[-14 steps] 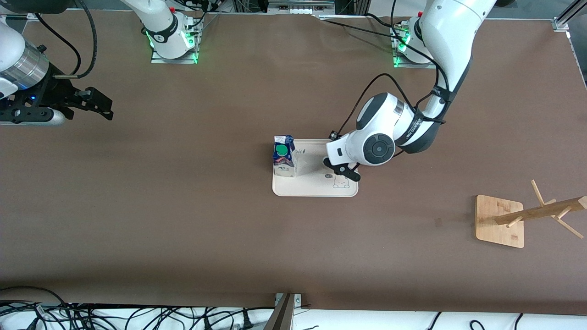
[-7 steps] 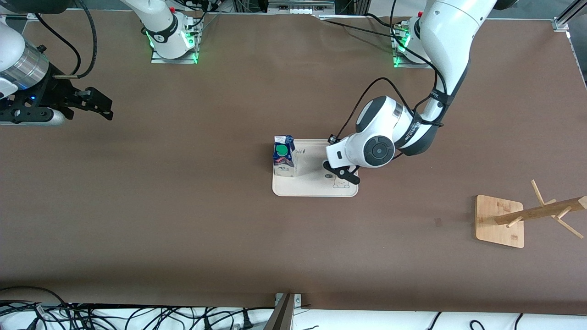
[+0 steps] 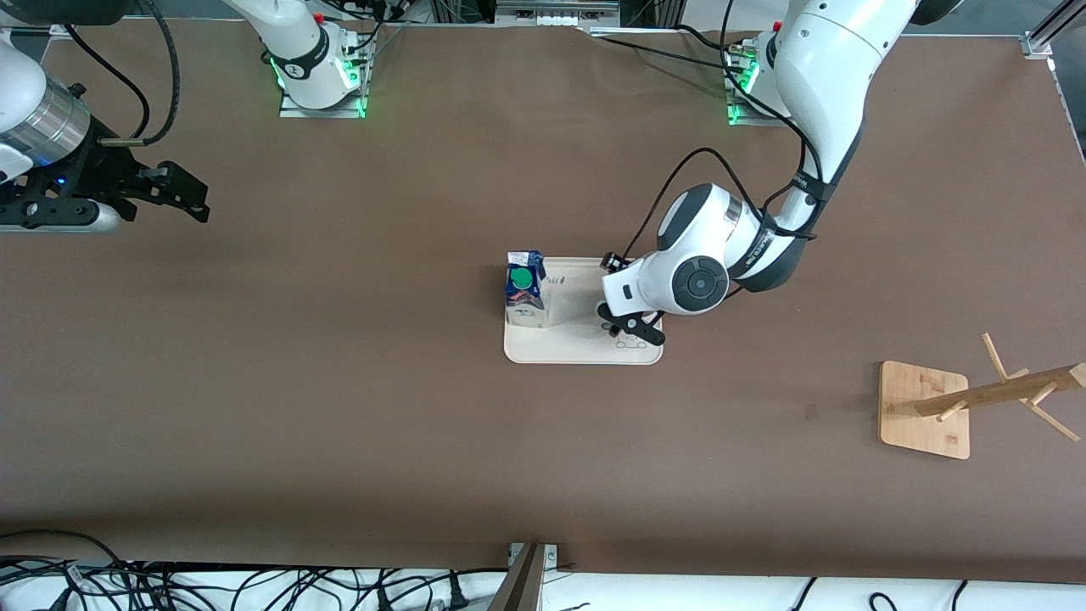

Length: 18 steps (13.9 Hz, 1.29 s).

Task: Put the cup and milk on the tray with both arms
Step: 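Lower the mug onto the tray and open the left gripper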

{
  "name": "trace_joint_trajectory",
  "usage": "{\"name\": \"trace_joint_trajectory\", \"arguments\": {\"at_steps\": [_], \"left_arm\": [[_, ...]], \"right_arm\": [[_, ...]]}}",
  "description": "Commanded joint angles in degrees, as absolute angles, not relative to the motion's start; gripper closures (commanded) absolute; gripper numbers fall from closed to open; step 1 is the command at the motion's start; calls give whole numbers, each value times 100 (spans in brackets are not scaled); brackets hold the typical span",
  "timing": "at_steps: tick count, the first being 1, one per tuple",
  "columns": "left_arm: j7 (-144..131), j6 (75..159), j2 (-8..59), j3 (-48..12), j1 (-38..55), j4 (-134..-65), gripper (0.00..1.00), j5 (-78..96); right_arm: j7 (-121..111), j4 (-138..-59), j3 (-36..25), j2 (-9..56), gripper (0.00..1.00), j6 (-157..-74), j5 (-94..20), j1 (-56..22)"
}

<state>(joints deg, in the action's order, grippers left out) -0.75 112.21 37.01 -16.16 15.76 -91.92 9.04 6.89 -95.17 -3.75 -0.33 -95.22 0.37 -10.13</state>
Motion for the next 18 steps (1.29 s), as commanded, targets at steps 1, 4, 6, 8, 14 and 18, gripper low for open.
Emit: {"name": "trace_joint_trajectory", "arguments": {"at_steps": [1,4,6,8,14,18], "left_arm": [[-123,11023,3254,-1635,1538,-9193,0,888],[-114,10434,2700,-1643,1425,-9185,0,888],[-123,10091,2191,-1635,1136,-9176,0,879],[-71,9767,1742,-1591,740,-9184,0,791],[-368,9071,1073,-1390,-42,-9308,0,500],[-299,9062,923,-1030,-211,-9377,0,352]], "right_arm": [[677,-9396,-343,0,0,-9439,123,-1020],[703,-9387,-334,0,0,-9448,106,-1028],[694,-9387,-334,9,0,-9492,123,-1028],[703,-9378,-343,17,0,-9553,97,-993],[712,-9387,-343,18,0,-9545,88,-1011],[729,-9378,-343,96,0,-9694,88,-1020]]}}
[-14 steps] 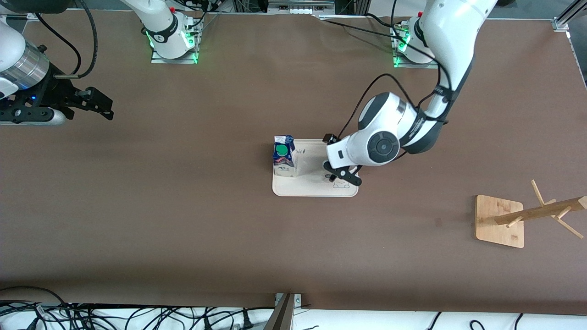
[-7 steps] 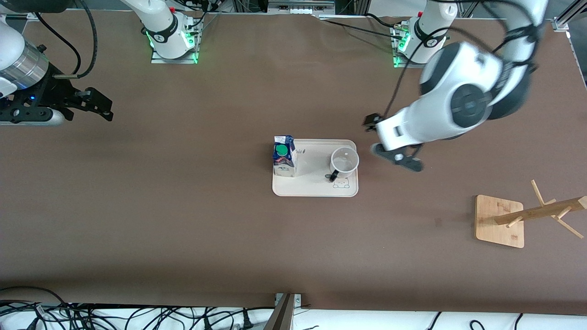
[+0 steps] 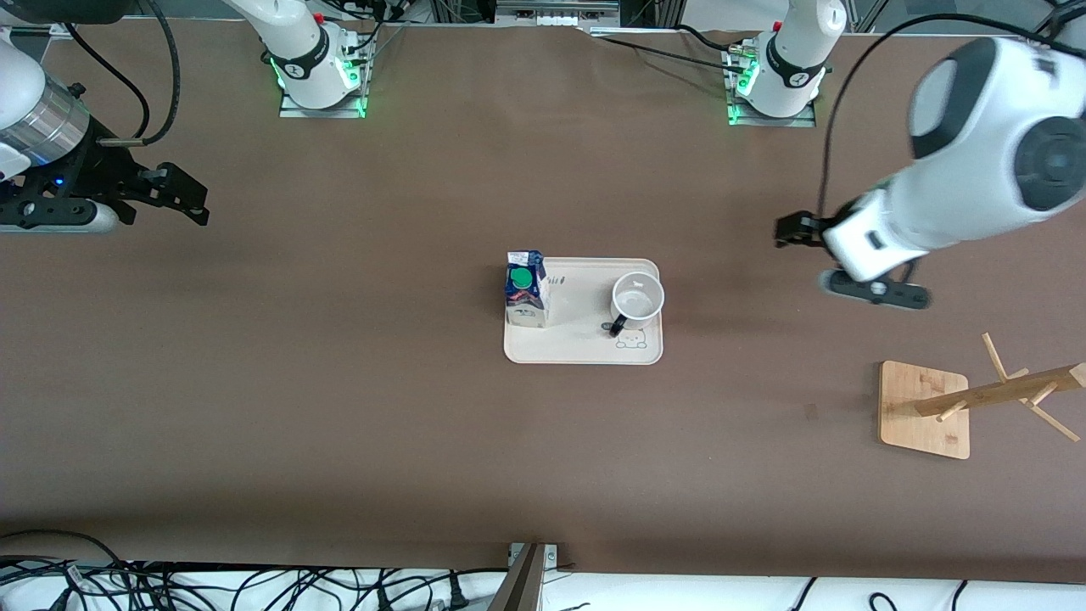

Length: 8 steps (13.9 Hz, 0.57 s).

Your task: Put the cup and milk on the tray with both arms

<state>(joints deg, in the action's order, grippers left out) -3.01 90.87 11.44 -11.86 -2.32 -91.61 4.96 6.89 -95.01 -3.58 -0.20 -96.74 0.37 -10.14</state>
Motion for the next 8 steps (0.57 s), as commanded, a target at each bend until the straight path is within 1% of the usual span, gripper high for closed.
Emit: {"name": "trace_joint_trajectory", "arguments": {"at_steps": [1,5,8], "left_arm": [[-325,9027,914,-994,-211,-9387,0,352],[-334,8430,756,-976,-202,-9527,0,80],[-290,8438,564,-993,-184,-9484,0,-71]], "right_arm": [[729,-9378,-343,97,0,-9694,79,-1020],[721,-9325,-343,105,0,-9686,79,-1002],[729,-9325,-352,123,0,-9668,88,-1002]]}}
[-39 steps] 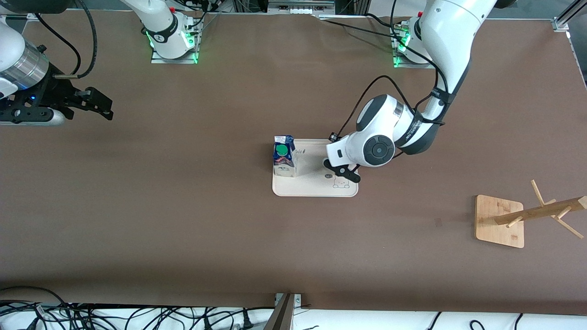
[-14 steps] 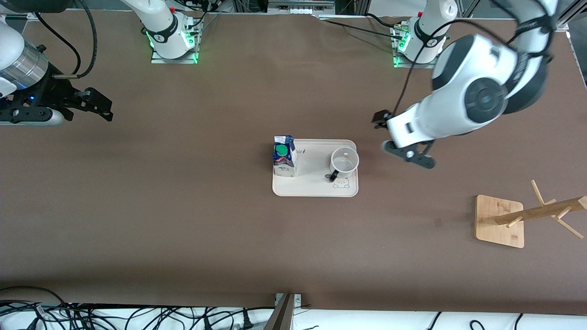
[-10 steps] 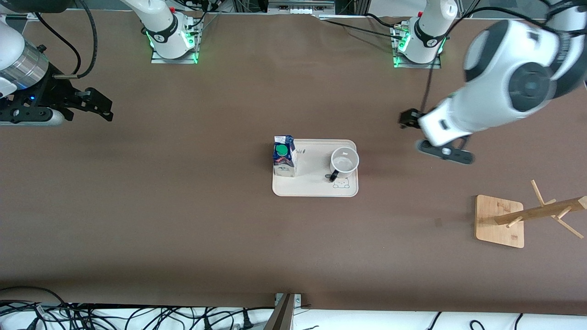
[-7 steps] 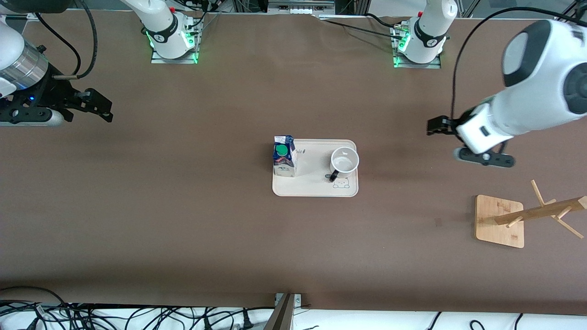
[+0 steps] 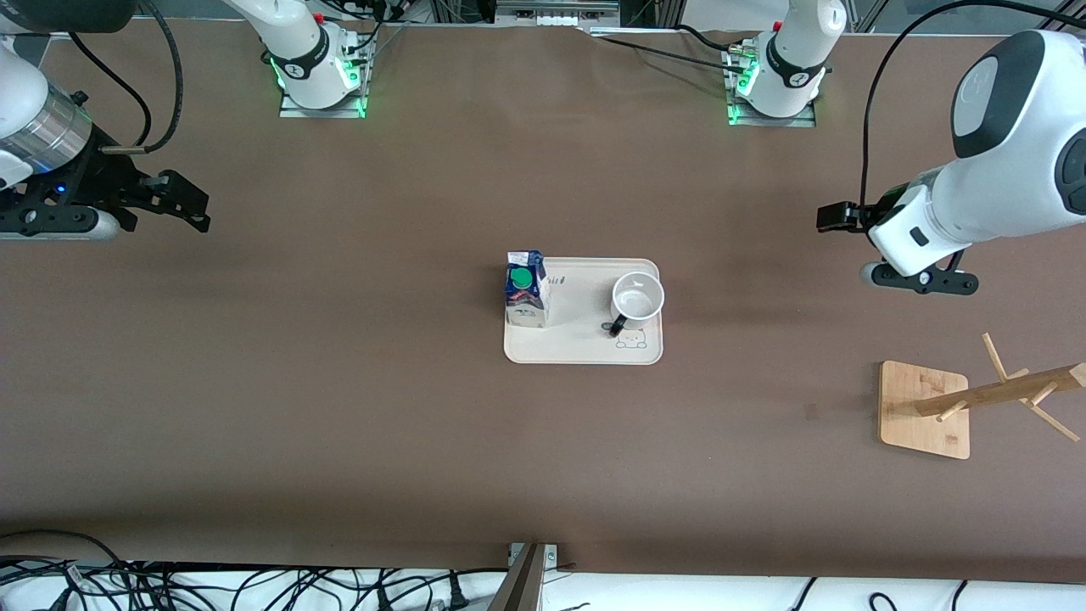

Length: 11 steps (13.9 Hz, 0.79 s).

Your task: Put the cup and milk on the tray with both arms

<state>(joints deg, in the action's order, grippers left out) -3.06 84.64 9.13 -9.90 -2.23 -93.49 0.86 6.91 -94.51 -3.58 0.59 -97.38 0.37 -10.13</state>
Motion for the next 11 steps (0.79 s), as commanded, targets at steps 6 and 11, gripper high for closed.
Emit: {"name": "trace_joint_trajectory", "arguments": {"at_steps": [6,11], "left_arm": [[-360,8971,395,-406,-308,-8948,0,421],[-788,9633,159,-141,-167,-8956,0,369]], "right_arm": [[729,-9325,-352,149,0,-9668,79,-1002],[729,-9325,-352,149,0,-9668,79,-1002]]}}
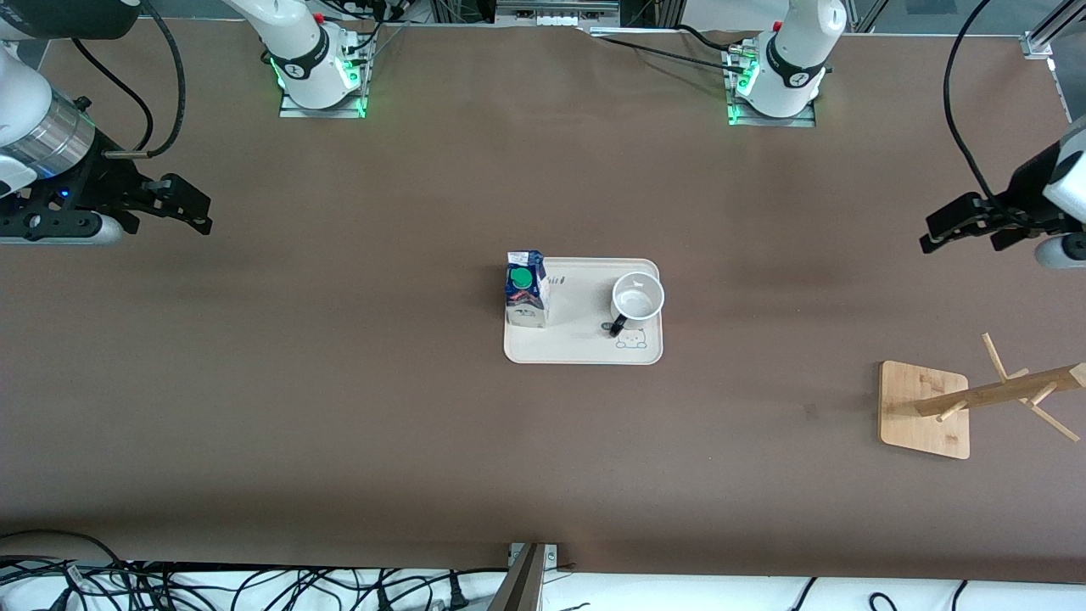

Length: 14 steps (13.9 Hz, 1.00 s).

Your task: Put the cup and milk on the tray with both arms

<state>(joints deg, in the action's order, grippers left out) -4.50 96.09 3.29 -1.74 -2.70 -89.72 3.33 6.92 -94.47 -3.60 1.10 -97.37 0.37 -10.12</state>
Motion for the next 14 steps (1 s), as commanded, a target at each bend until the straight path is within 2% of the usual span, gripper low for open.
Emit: {"name": "trace_joint_trajectory", "arguments": {"at_steps": [1,3,6,8,14], "left_arm": [[-1191,9633,150,-132,-71,-8956,0,352],[-2009,9642,132,-114,113,-8947,0,116],[-1166,9598,1,604,448,-9017,0,184],[-12,9527,-97,633,387,-9105,0,228],[-176,9273,-264,650,378,-9281,0,237]], "right_arm": [[729,-9325,-352,149,0,-9668,79,-1002],[729,-9325,-352,149,0,-9668,88,-1002],[729,-9325,-352,149,0,-9668,88,-1002],[729,-9325,-352,149,0,-9668,88,-1002],[729,-9325,-352,149,0,-9659,88,-1002]]}}
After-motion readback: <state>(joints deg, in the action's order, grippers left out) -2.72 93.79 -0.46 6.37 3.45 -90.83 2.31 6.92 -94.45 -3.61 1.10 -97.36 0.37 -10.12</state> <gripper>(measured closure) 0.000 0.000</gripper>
